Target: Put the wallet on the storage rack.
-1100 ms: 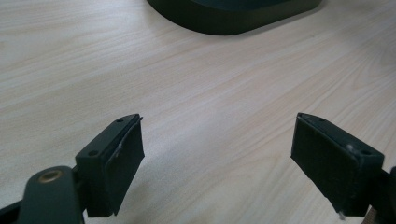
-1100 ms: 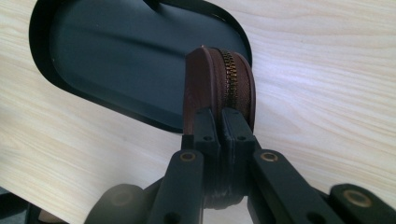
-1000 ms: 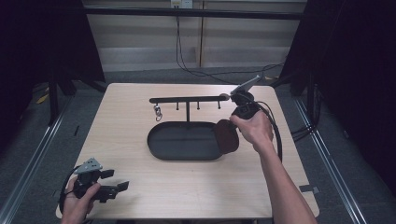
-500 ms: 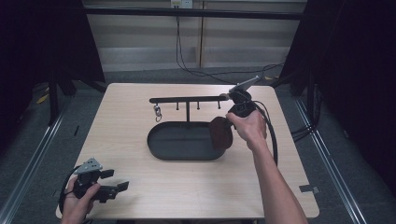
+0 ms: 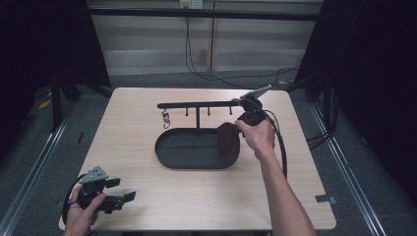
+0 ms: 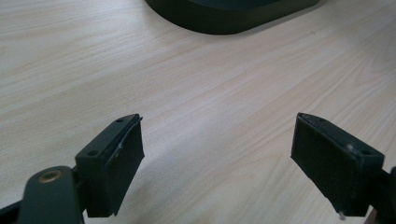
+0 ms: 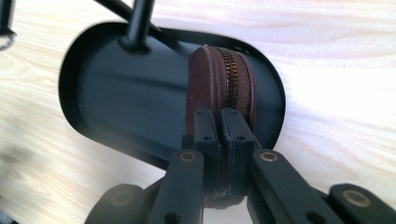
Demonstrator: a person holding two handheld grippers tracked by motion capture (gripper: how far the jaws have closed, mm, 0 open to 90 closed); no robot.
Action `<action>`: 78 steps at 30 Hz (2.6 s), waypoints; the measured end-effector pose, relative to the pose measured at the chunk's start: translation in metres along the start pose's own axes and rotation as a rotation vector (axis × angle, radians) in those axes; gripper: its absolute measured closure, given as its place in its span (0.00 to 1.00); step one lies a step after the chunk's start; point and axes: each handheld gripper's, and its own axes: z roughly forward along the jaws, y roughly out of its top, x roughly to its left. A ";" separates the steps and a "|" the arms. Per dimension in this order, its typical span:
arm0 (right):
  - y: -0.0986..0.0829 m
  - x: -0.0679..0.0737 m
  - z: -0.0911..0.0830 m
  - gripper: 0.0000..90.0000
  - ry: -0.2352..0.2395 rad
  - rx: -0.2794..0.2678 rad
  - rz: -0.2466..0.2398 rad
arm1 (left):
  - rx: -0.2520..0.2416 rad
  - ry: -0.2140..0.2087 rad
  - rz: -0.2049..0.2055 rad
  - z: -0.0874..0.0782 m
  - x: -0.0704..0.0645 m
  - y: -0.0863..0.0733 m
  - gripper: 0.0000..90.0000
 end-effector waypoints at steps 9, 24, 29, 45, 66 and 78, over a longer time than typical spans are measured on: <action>-0.002 -0.007 0.013 0.96 0.026 -0.012 0.019 | 0.002 0.002 0.010 0.001 0.001 0.001 0.19; -0.008 -0.021 0.041 0.96 0.129 -0.005 0.086 | 0.000 -0.006 0.006 0.001 0.001 0.001 0.19; -0.008 -0.026 0.049 0.95 0.116 0.000 0.090 | -0.005 -0.005 0.002 0.000 0.002 0.001 0.19; -0.010 -0.033 0.061 0.93 0.065 0.007 0.055 | -0.013 -0.008 -0.009 -0.001 0.003 0.001 0.19; -0.024 -0.034 0.036 0.38 0.050 -0.157 -0.058 | -0.025 -0.003 -0.026 -0.002 0.004 0.000 0.19; -0.056 -0.040 0.022 0.25 0.080 -0.242 -0.124 | -0.025 0.007 -0.048 -0.002 0.005 -0.001 0.19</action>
